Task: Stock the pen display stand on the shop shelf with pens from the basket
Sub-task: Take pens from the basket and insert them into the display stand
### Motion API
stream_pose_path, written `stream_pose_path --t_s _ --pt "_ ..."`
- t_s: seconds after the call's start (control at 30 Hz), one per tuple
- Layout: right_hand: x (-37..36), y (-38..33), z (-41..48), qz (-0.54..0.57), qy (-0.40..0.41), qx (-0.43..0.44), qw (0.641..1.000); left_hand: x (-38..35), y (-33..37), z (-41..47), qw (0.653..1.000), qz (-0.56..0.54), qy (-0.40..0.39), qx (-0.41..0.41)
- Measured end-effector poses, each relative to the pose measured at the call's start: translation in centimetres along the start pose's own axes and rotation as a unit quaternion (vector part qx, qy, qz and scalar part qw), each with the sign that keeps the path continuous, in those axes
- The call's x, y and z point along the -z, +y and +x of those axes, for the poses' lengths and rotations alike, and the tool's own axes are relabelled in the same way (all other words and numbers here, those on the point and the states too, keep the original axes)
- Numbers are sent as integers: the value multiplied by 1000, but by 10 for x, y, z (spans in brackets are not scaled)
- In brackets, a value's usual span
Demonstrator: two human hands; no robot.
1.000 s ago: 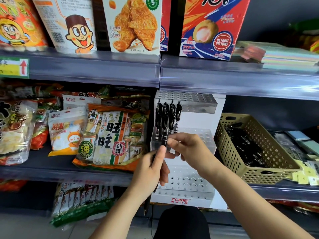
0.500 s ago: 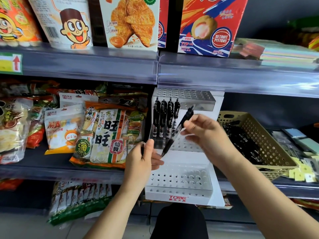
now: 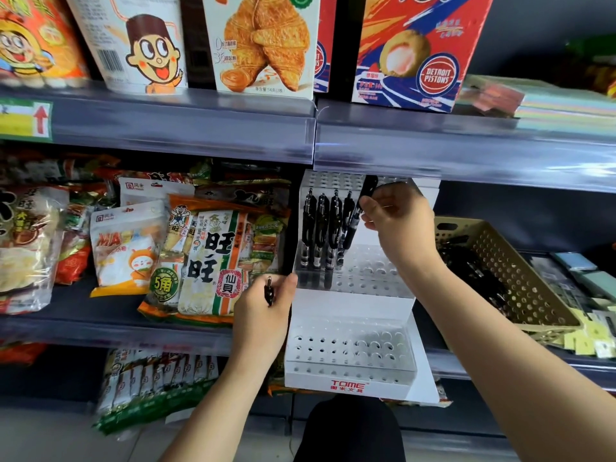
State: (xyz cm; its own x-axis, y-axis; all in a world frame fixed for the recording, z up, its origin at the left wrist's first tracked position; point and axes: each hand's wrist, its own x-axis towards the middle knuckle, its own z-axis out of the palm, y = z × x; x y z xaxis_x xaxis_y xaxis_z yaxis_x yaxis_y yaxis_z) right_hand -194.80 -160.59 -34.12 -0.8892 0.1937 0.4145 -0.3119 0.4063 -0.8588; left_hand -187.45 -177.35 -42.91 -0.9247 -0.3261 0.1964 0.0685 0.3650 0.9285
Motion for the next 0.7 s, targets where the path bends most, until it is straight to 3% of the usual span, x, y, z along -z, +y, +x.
stream_pose_path --t_s 0.33,0.7 --pt "-8 14 -1 -143 -89 -3 986 -4 2 12 996 86 -16 -25" --pt "-10 14 -3 -168 -96 -18 981 -5 10 12 998 28 -32 43"
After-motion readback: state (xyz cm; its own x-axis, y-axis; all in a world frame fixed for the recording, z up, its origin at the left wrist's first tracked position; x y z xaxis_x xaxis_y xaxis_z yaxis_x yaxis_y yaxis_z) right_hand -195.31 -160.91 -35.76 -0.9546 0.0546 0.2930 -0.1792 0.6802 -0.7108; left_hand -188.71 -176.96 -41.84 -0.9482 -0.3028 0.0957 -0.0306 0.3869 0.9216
